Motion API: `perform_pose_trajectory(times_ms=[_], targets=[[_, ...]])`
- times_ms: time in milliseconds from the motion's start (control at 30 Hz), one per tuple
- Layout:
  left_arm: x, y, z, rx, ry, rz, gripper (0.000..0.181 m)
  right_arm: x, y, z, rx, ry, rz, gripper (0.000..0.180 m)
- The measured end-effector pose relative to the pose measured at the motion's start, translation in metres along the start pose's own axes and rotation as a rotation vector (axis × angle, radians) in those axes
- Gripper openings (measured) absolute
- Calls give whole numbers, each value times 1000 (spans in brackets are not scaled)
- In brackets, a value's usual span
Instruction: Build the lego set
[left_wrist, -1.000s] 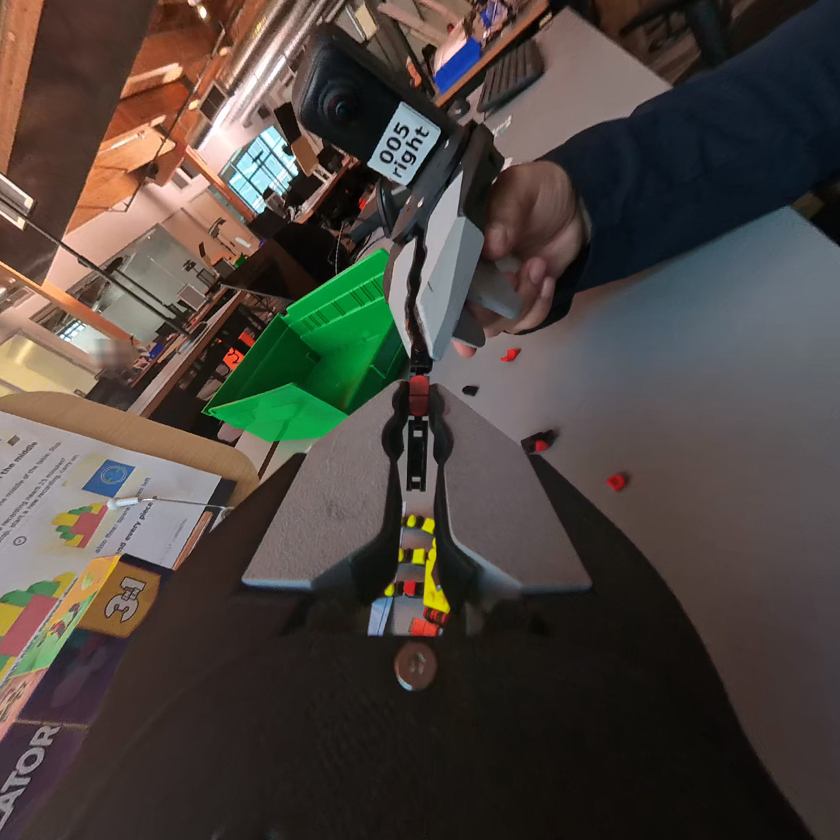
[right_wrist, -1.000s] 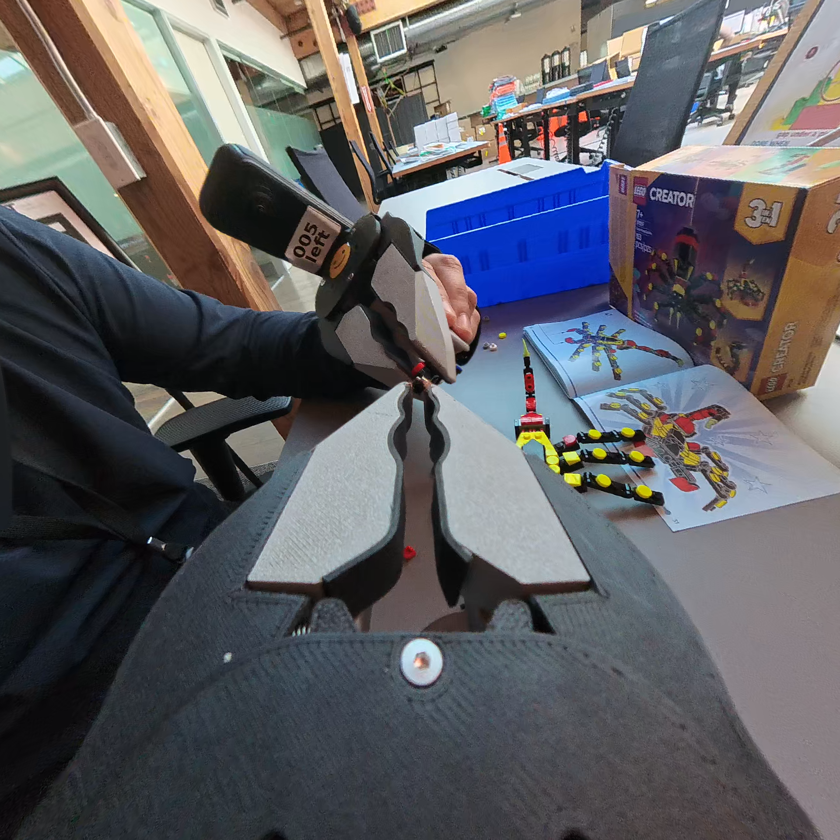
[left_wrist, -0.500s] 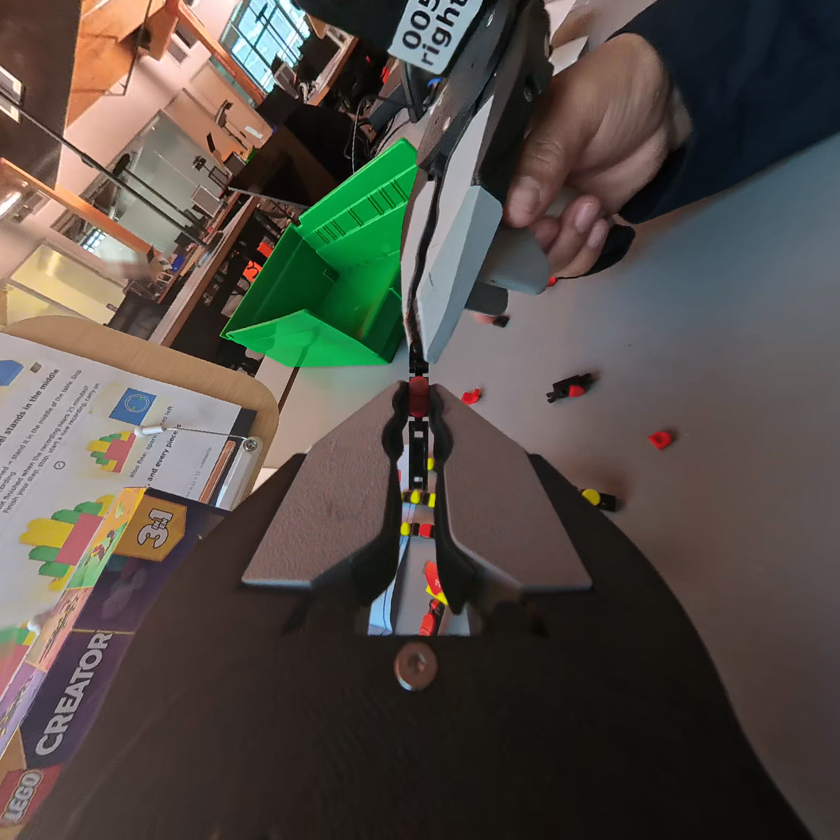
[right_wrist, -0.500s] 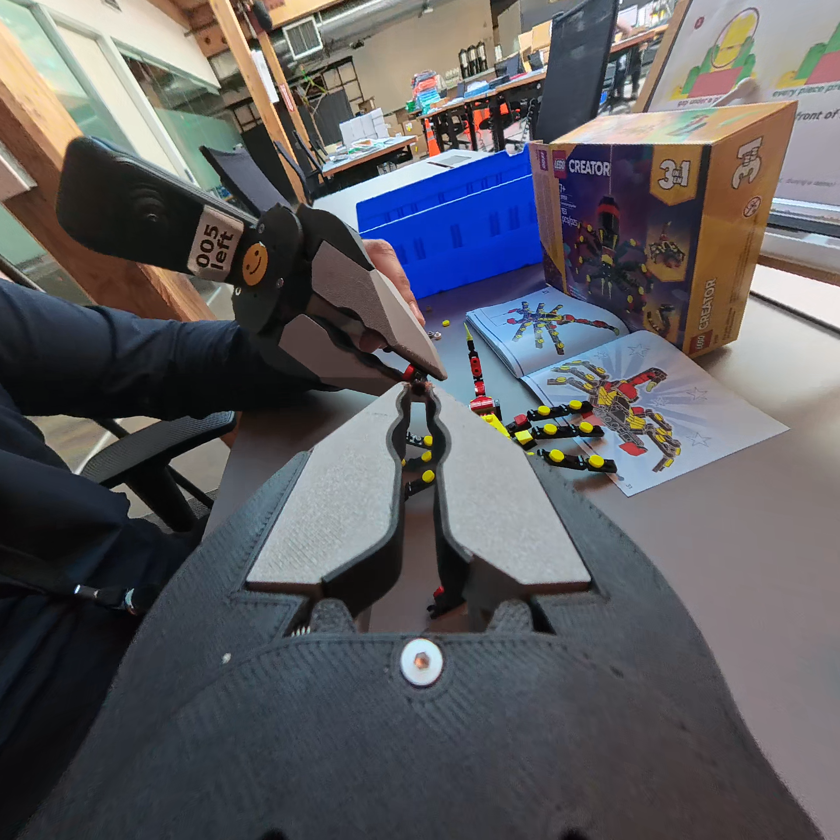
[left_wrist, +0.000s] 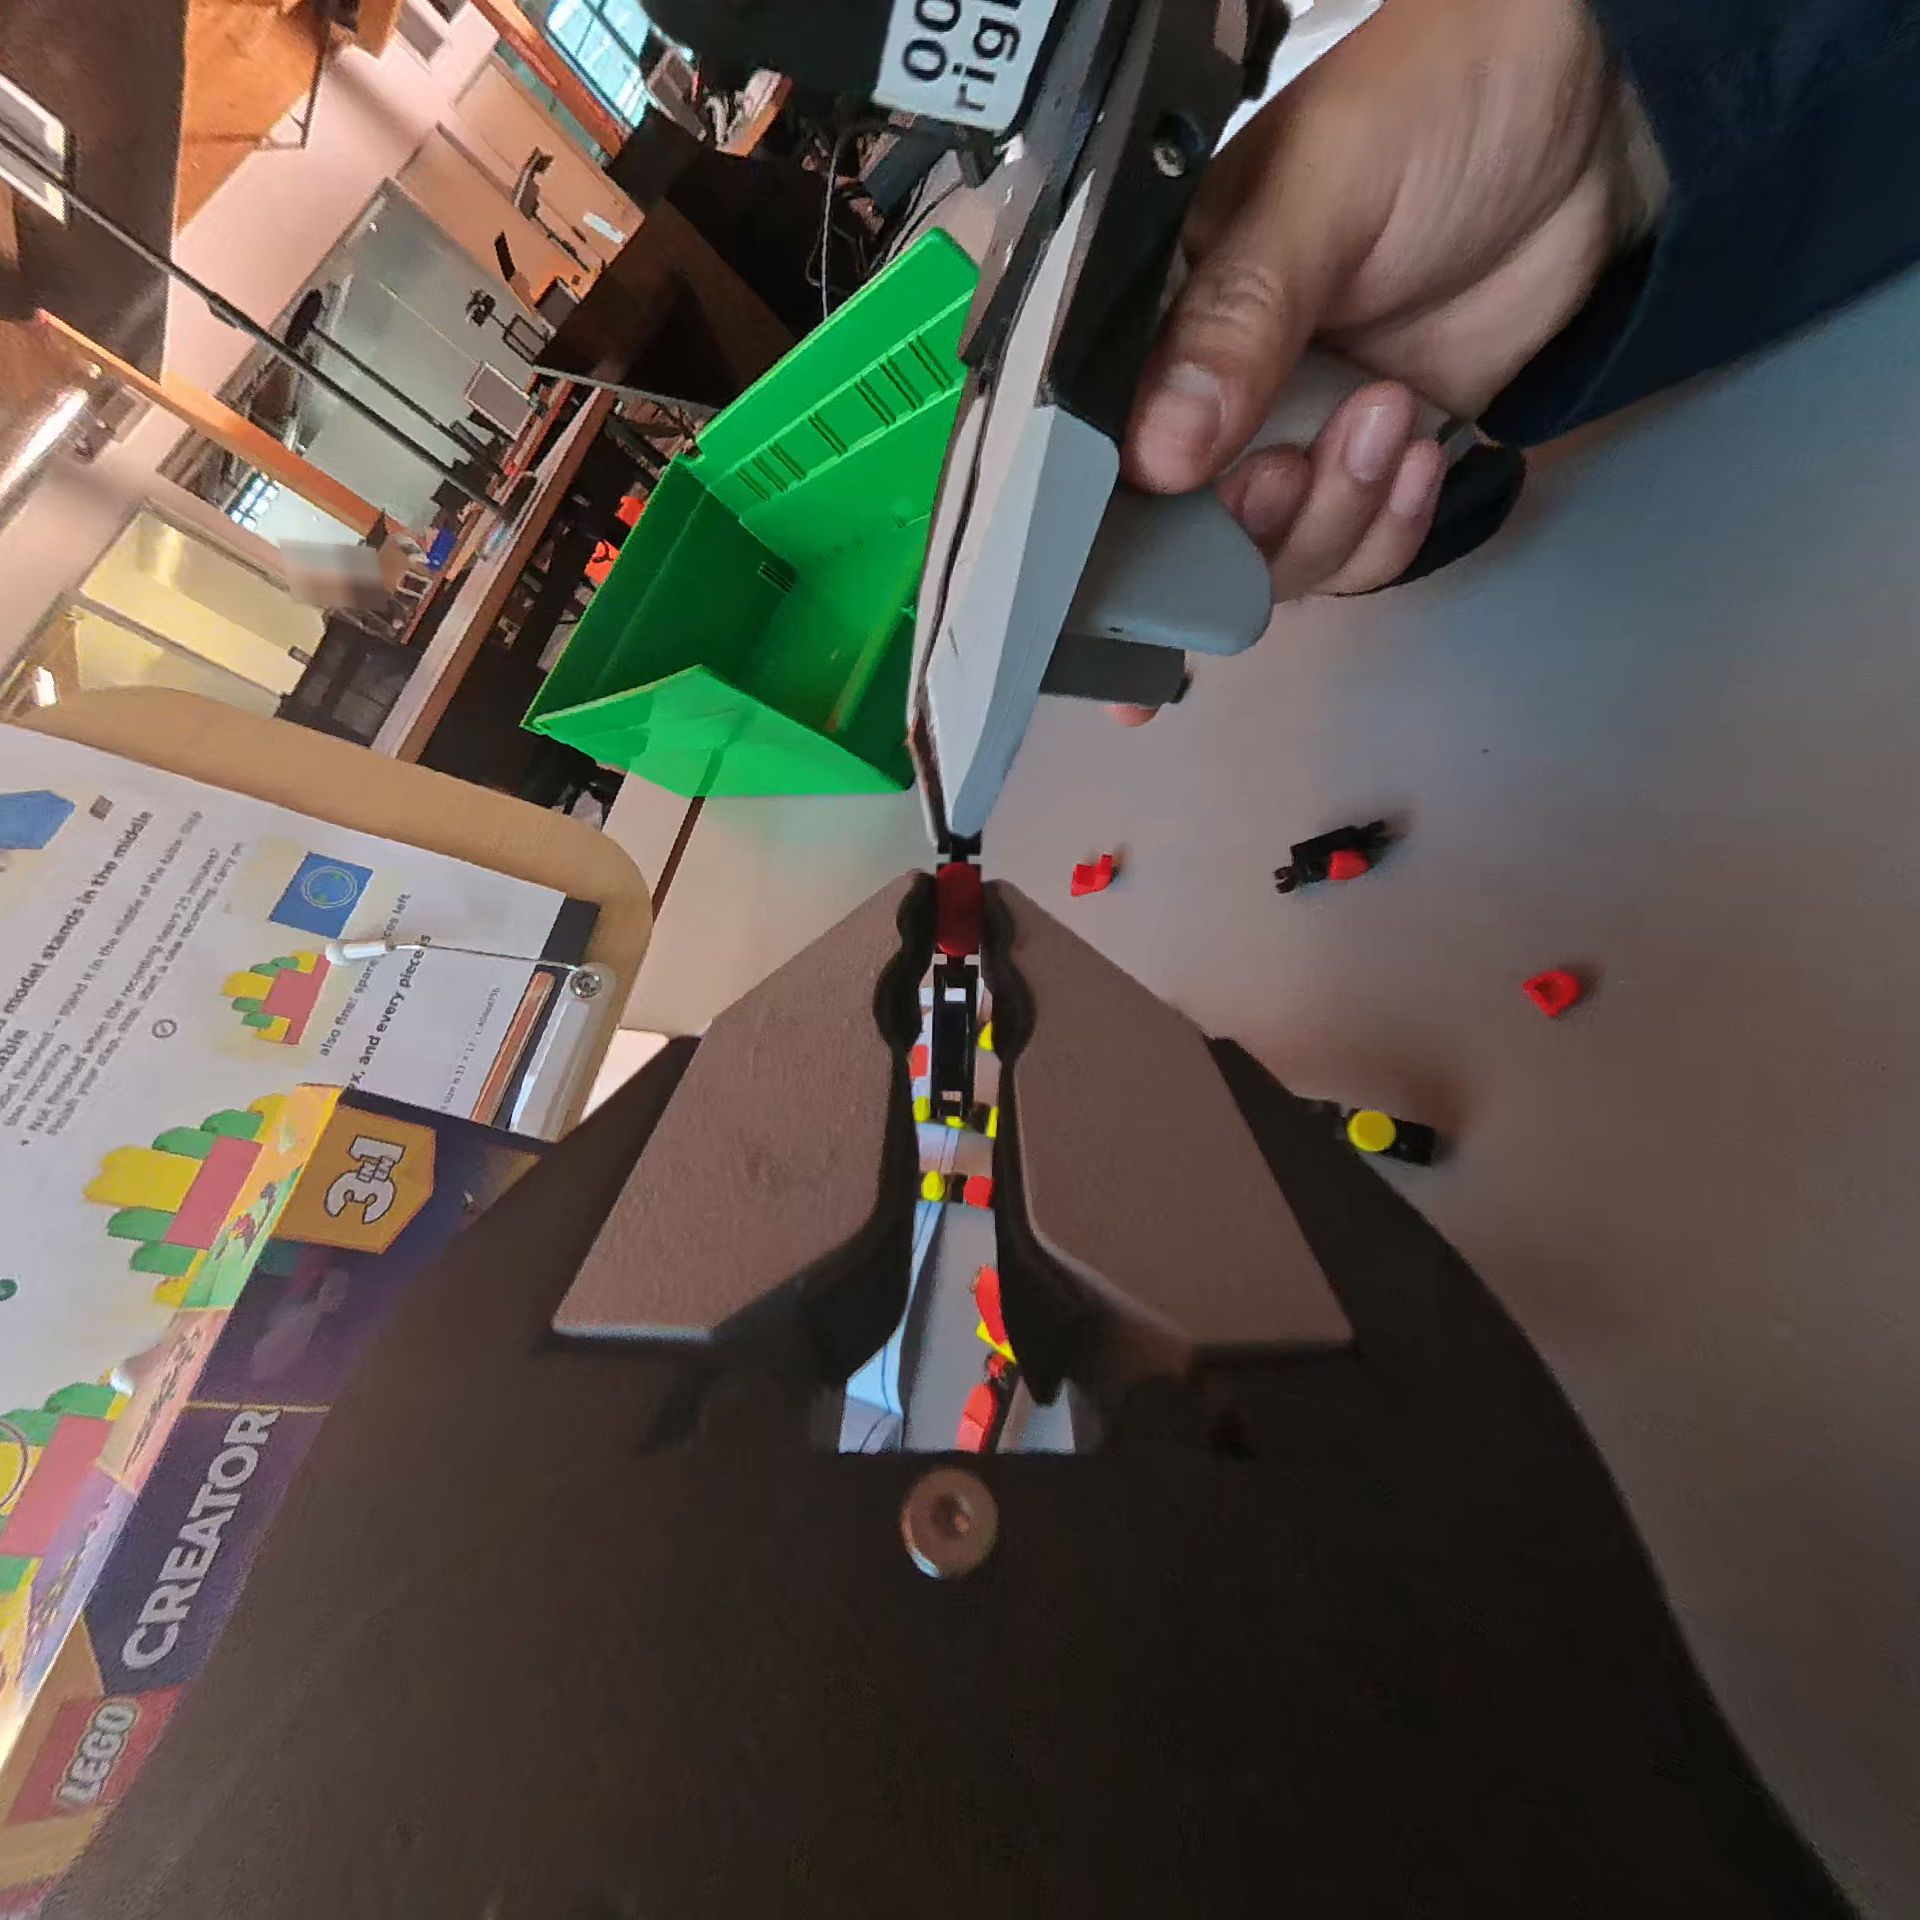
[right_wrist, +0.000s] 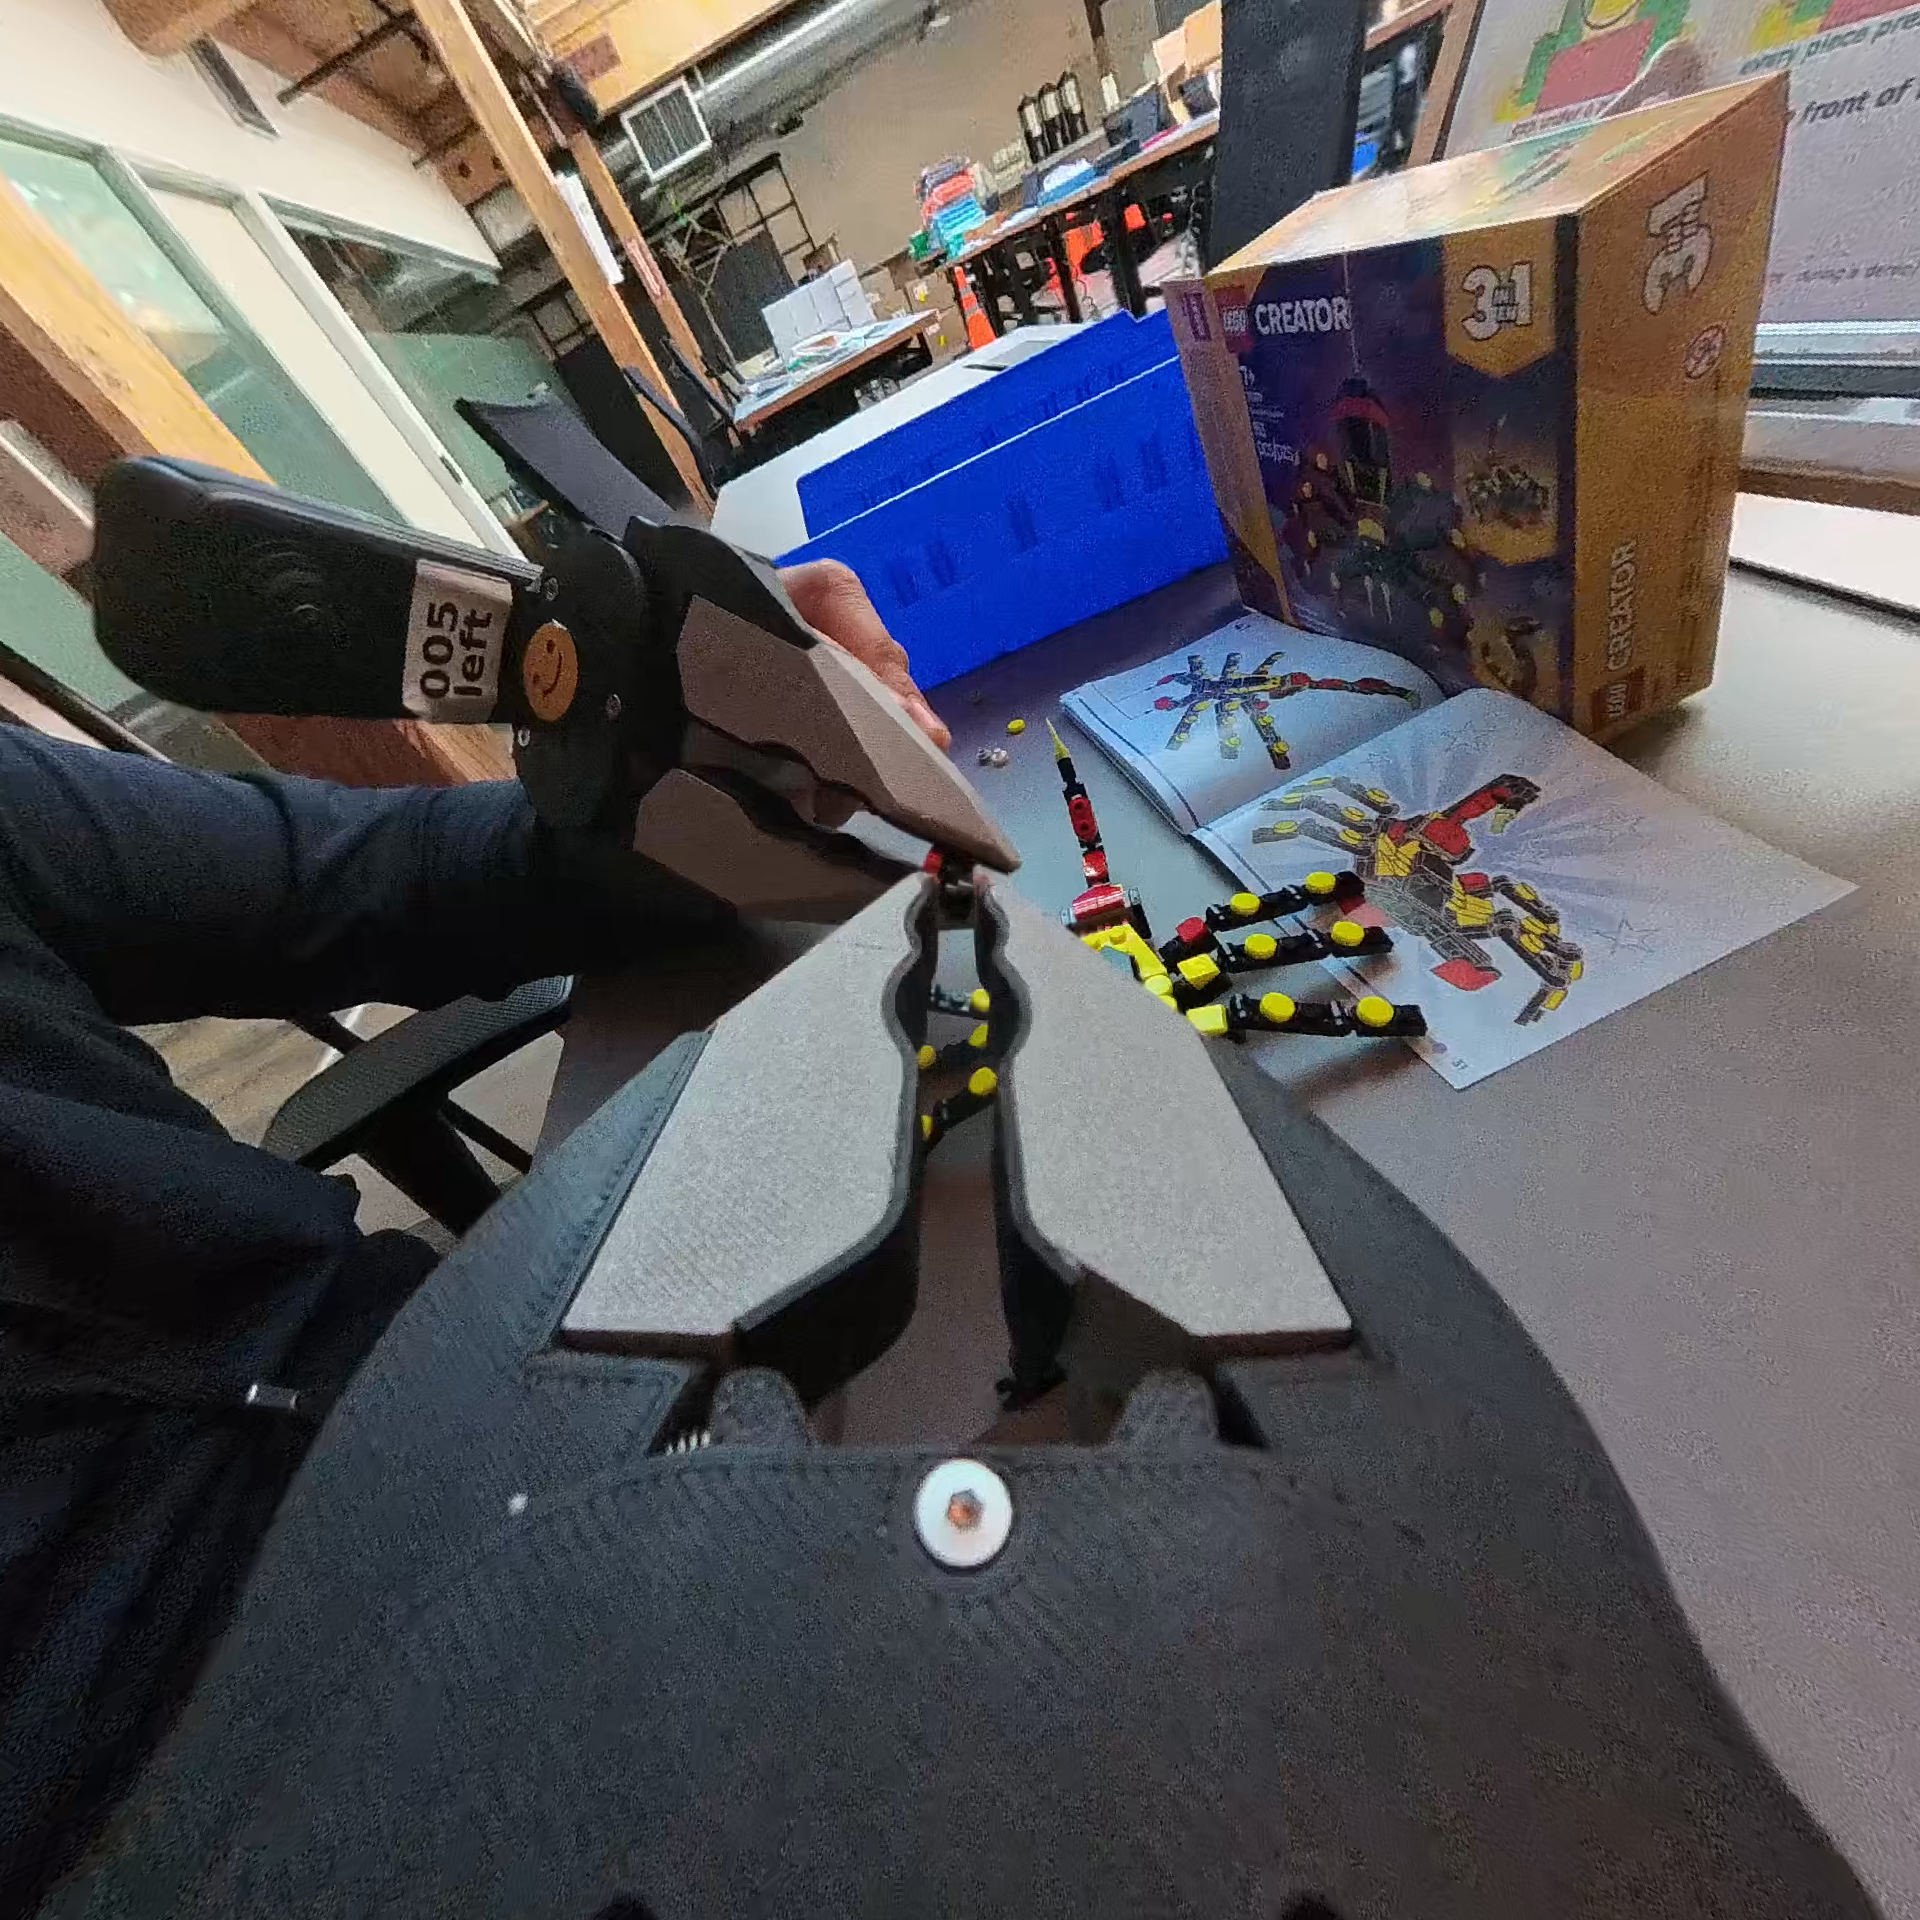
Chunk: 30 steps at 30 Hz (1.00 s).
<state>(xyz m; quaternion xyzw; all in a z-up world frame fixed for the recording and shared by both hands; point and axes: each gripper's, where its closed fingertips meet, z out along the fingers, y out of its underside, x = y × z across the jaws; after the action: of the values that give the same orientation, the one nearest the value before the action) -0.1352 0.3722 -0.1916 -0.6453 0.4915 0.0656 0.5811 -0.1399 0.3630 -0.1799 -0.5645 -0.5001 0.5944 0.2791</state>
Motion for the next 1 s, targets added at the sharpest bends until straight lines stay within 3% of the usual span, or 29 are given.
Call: perform_pose_trajectory(times_ms=[733, 1000], targets=[[6, 6, 4, -26, 3, 42, 5, 3, 9, 2, -38, 0, -3, 1], [-1, 10, 3, -56, -9, 110, 5, 6, 7, 3, -53, 77, -102, 0]])
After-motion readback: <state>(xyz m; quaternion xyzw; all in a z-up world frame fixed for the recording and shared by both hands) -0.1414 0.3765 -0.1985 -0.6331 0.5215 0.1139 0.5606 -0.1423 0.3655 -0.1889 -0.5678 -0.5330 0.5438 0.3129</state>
